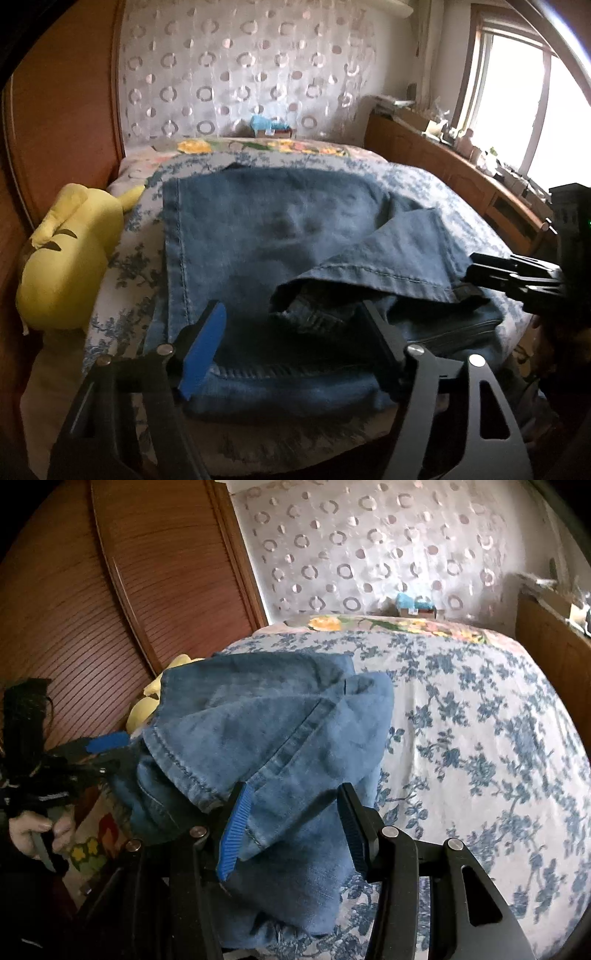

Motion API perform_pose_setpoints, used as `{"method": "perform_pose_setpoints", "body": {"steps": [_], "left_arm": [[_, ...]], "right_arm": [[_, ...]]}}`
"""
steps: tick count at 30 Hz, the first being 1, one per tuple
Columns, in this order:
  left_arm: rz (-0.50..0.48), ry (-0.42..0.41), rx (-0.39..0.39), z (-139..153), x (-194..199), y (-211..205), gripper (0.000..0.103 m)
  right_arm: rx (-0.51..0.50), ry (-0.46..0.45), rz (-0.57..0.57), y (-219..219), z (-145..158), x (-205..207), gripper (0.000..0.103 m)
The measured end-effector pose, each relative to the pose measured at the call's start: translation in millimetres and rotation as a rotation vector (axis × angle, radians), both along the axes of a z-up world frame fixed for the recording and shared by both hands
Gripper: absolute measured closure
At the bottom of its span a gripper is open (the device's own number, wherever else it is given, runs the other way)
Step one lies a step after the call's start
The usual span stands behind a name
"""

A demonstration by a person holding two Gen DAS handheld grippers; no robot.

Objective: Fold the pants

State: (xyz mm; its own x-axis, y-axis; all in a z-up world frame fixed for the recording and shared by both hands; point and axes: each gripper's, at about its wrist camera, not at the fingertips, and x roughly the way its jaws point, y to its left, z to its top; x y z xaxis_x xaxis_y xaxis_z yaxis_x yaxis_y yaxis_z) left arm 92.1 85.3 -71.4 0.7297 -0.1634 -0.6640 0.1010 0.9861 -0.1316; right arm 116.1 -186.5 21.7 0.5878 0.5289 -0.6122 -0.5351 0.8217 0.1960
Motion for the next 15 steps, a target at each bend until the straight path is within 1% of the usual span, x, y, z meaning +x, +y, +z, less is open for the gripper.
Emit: {"method": "perform_pose_setpoints", "body": {"steps": [5,6,8,10,12,13,14,15], "left_arm": [[-0.03,0.021,-0.006,-8,9,-4,0.043],[-0.038,0.02,0.0,-8,10,-7,0.044],[-0.063,0.025,0.015,-10,12,-13,0.05],[-0.065,0.027,0.037,-11,12,-16,0.051],[-0.066,0.026,0.052,-11,14,-18,0.056],[-0.062,0.025,0.053,-11,14,-18,0.062],[-0.058,0.022,0.051,-10,13,-17,0.07],[-0.053,0.017,0.052,-9,12,-16,0.074]], "right_arm": [[0.035,0.014,0.014,9,-1,-3,0.053],[0.042,0.019,0.017,10,-1,-4,0.053],[0.06,0.04,0.025,13,-2,-4,0.053],[0.074,0.071,0.032,9,-4,-6,0.053],[0.074,0.085,0.036,12,-6,-5,0.053],[0.076,0.092,0.038,13,-7,-5,0.053],[0.082,0.097,0.039,14,-7,-5,0.053],[0.088,0.101,0.041,13,-7,-3,0.053]]}}
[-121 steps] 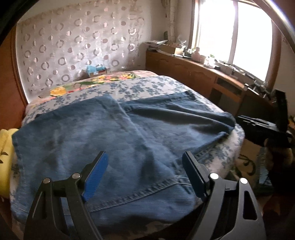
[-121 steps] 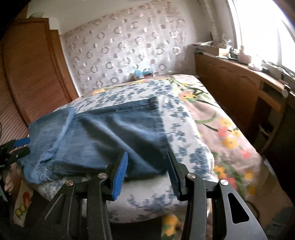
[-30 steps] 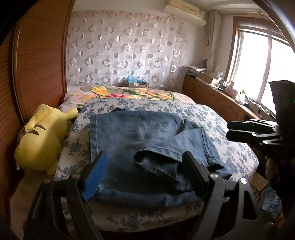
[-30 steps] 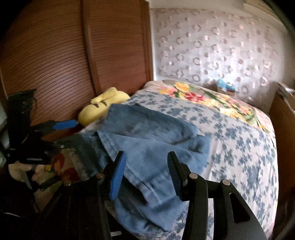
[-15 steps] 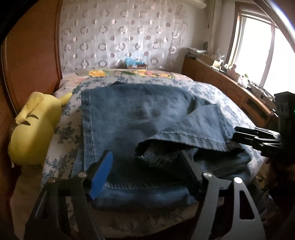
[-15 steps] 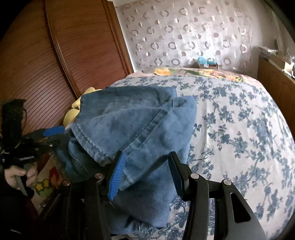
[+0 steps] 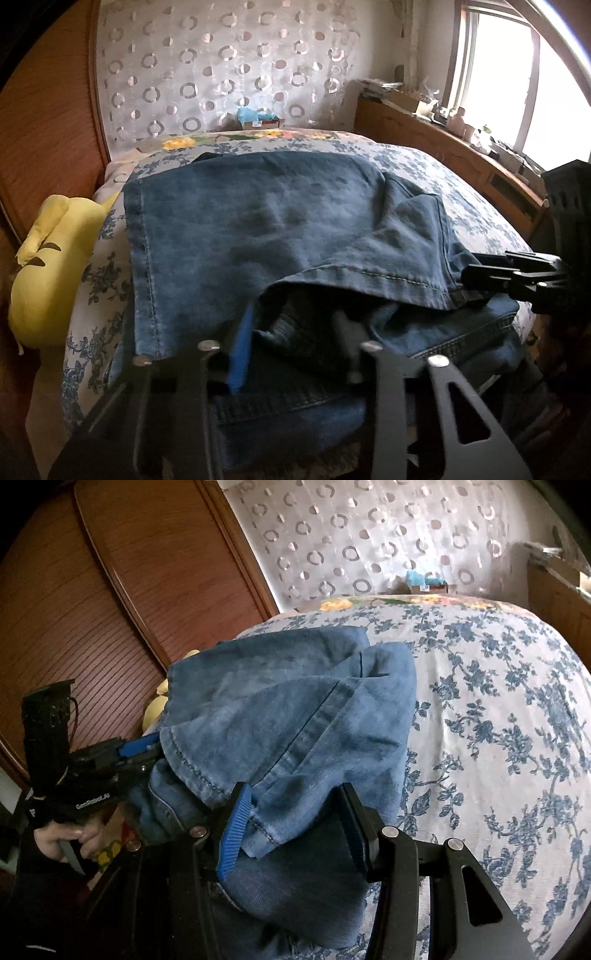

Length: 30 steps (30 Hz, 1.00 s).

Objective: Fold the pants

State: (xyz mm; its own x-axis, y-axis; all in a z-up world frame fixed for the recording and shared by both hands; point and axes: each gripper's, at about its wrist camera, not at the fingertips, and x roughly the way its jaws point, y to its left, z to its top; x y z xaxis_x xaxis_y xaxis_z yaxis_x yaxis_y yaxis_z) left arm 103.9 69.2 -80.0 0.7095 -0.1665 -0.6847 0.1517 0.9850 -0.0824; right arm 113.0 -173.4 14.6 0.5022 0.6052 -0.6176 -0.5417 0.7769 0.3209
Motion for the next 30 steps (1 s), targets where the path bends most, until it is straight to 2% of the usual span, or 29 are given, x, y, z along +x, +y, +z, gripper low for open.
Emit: {"method": "perform_pose_setpoints", "body": {"steps": [1,2,3,4,7,10,14,18,21,25,30], "left_arm": [[0.001,-0.005,-0.001,2,-1,1,0.08],[0.003,-0.019,-0.006,6,-5,2,0.081],[0.004,-0.033,-0.008,9,-8,2,0.082],[0.002,-0.051,-0.008,14,-13,2,0.083],[-0.012,-0.095,0.009,26,-25,-2,0.086],[-0.009,-0.134,0.015,37,-34,-5,0.087],[0.018,-0.229,-0.011,58,-51,-2,0.09],[0.027,-0.243,-0.05,69,-60,6,0.09],[0.046,-0.247,-0.064,70,-66,12,0.091],[0.087,-0.221,-0.079,61,-71,26,0.091],[0.128,-0.154,-0.094,34,-71,43,0.09]], "right_arm": [[0.007,-0.001,-0.002,-1,1,2,0.058],[0.016,-0.009,-0.001,-2,3,2,0.066],[0.021,-0.018,0.008,-4,5,3,0.08],[0.021,-0.034,0.013,-6,8,4,0.089],[0.039,-0.087,0.027,-9,23,4,0.097],[0.045,-0.151,0.031,-10,41,1,0.098],[0.048,-0.223,0.052,-6,67,4,0.1],[0.059,-0.28,0.085,10,96,13,0.1],[0.04,-0.317,0.125,37,111,20,0.1],[0.008,-0.31,0.175,70,104,41,0.1],[-0.048,-0.278,0.214,115,89,71,0.1]]}}
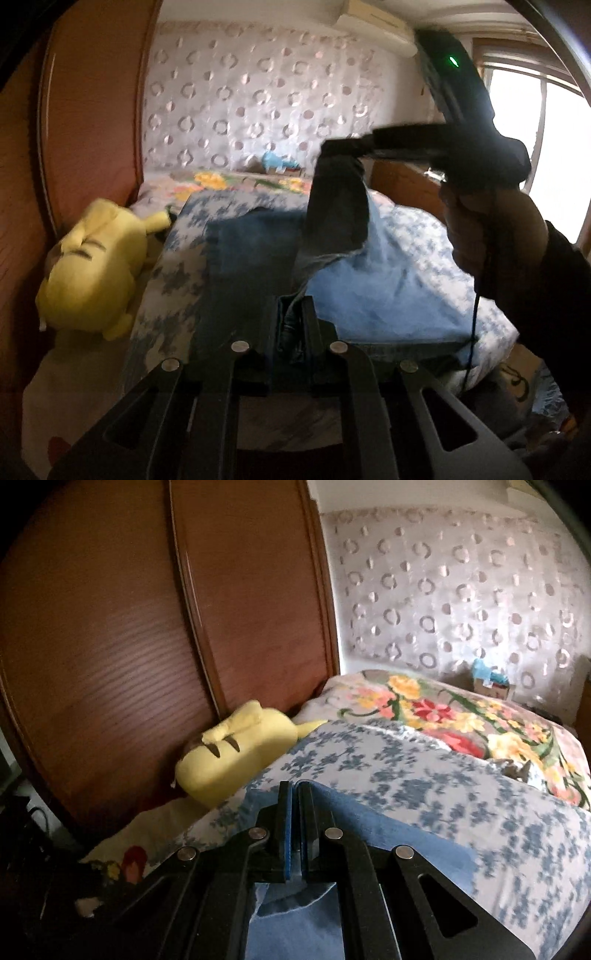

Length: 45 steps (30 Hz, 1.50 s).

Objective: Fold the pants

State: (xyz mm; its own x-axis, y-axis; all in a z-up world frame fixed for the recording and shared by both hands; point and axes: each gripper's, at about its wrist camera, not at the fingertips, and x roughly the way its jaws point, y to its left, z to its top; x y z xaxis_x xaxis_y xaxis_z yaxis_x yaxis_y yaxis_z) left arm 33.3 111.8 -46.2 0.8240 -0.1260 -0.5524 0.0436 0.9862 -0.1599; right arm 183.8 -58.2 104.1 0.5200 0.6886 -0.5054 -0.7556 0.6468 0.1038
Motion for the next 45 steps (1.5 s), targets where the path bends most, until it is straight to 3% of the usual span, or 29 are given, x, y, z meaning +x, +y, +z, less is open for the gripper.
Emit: {"method": "perform_pose_setpoints", "body": {"steps": [4,8,11,13,15,16,24,25,26,29,39,45], "left_arm": [[0.004,0.064,-0.011,-18,4,8,0.09],[0.0,0.067,0.007,-22,0,8,0.084],[-0.001,0.048,0.015,-20,-2,9,0.075],[0.011,0.047,0.018,-19,0,11,0.067],[0.011,0.039,0.011,-16,1,13,0.062],[0.009,0.033,0.009,-14,0,13,0.057],[0.005,0.021,0.044,-2,2,10,0.055],[0.002,0.025,0.047,-2,3,9,0.052],[0.0,0.028,0.047,-2,5,9,0.042],[-0.015,0.028,0.031,-2,8,7,0.03],[0.0,0.029,0.03,-4,18,0,0.03],[-0.022,0.064,0.043,-5,40,0,0.04]], "right_arm": [[-0.021,0.056,-0.023,24,-14,21,0.1],[-0.052,0.076,-0.031,33,-16,24,0.096],[-0.035,0.052,-0.047,26,-3,19,0.087],[-0.005,0.067,-0.053,16,3,15,0.07],[0.019,0.047,-0.055,5,8,7,0.063],[0.029,0.028,-0.062,-3,10,3,0.062],[-0.041,-0.033,-0.113,-65,2,-37,0.06],[-0.053,-0.03,-0.125,-74,-3,-41,0.06],[-0.06,-0.023,-0.135,-83,-9,-45,0.06],[-0.084,0.013,-0.166,-107,-26,-55,0.06],[-0.101,0.154,-0.225,-137,-73,-60,0.06],[-0.101,0.184,-0.245,-126,-83,-48,0.06]]}}
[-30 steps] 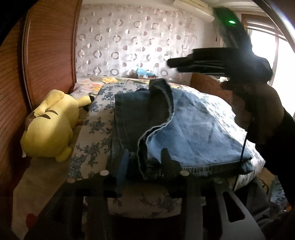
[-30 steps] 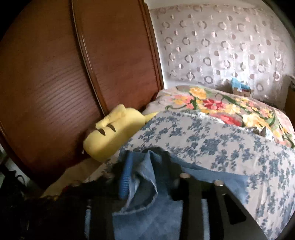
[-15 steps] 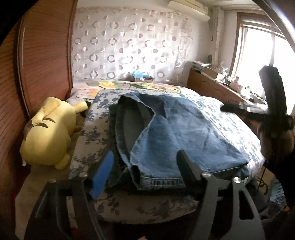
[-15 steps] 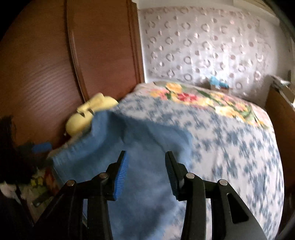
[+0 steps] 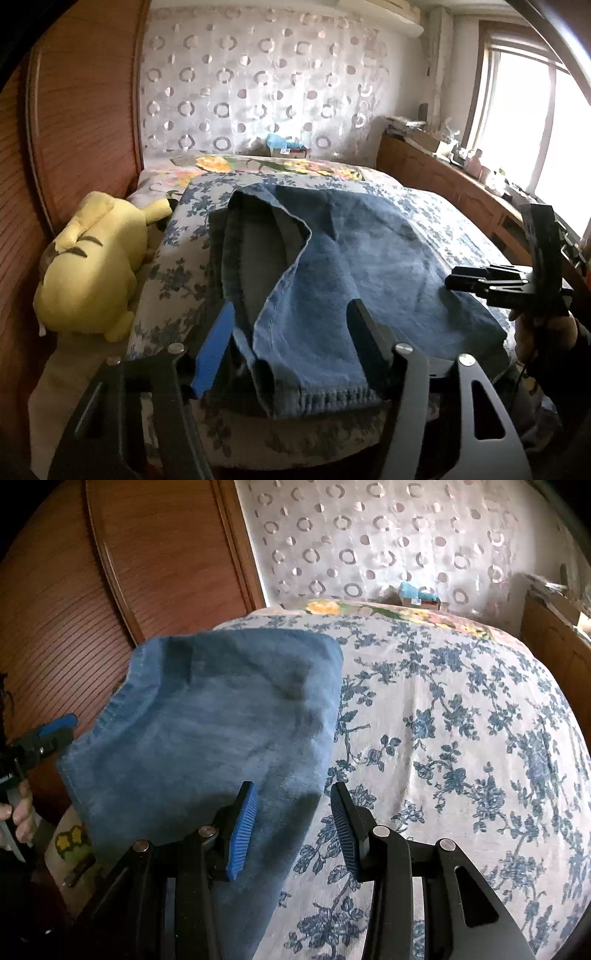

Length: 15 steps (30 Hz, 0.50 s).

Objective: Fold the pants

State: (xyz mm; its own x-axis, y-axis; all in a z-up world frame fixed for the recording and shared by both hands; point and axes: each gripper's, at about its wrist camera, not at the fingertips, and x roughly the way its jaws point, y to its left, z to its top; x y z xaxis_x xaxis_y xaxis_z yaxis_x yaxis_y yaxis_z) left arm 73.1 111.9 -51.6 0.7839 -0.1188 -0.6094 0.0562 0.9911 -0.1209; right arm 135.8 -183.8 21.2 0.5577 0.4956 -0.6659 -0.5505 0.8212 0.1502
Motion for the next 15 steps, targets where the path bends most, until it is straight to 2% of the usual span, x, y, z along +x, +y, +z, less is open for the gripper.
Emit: {"method": "perform_pose_setpoints", "body": {"steps": [5,10,15], "left_arm": [[-0.003,0.043,0.058,-8,26,-1,0.043],[0.065,0.088,0.127,-23,41,7,0.043],[0.135,0.132,0.131,-39,35,25,0.043]], "right_arm": [[0.006,0.016,-0.014,3,-13,4,0.06],[0.022,0.014,-0.016,1,-20,3,0.06],[0.026,0.0,-0.015,-2,-23,1,0.06]]}}
